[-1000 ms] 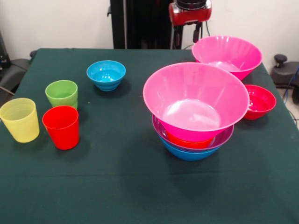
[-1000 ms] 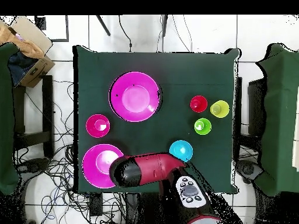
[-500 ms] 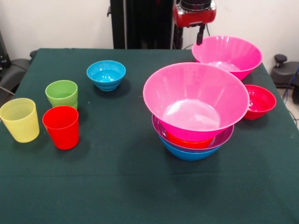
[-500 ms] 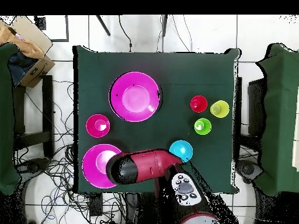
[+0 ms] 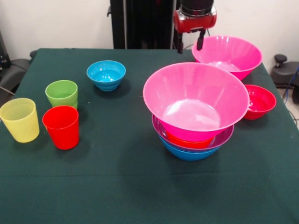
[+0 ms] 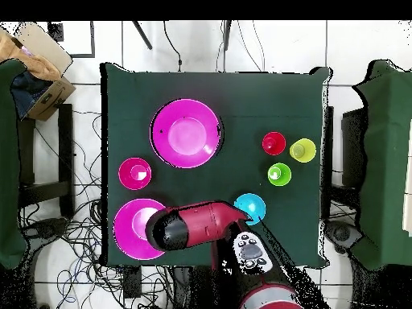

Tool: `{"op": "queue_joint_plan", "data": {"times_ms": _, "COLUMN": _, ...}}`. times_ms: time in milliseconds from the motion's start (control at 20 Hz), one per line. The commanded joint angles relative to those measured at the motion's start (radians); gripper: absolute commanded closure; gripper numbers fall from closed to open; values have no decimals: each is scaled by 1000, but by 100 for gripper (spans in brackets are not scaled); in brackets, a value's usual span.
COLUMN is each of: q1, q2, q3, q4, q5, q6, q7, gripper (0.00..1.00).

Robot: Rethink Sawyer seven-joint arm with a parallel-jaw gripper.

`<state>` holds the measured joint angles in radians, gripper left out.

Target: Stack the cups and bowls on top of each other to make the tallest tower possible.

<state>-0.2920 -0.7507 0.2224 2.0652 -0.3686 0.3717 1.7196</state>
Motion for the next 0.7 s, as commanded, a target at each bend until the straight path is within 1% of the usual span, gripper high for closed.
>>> {"op": "queue_joint_plan", "data": {"times_ms": 50, "q1": 35, "q2": 102, "q3": -8, "q4": -90, "q5": -84, "q6": -112, "q7": 74, "gripper": 0}}
{"op": "queue_joint_plan", "data": {"times_ms": 200, "q1": 24, "q2": 135, "q3": -6, "q4": -96, "q5": -86, "q6": -129, "q7": 69, "gripper": 0}}
{"op": "queue_joint_plan", "data": {"times_ms": 300, "q1": 28, "q2": 157, "q3": -12, "q4": -105, "q5": -89, "q6": -138, "q7": 68, "gripper": 0}}
{"op": "queue_joint_plan", "data": {"times_ms": 550, "q1": 26, "q2": 184, "q3": -13, "q4": -112, "q5": -80, "q6": -160, "q7": 64, "gripper": 0}}
{"op": "queue_joint_plan", "data": {"times_ms": 650, "q1": 20, "q2": 200, "q3": -9, "q4": -117, "q5": -77, "q6": -161, "q7": 57, "gripper": 0}}
{"op": "queue_joint_plan", "data": {"times_ms": 700, "q1": 6, "q2": 210, "q3": 4, "q4": -116, "q5": -69, "q6": -156, "q7": 51, "gripper": 0}}
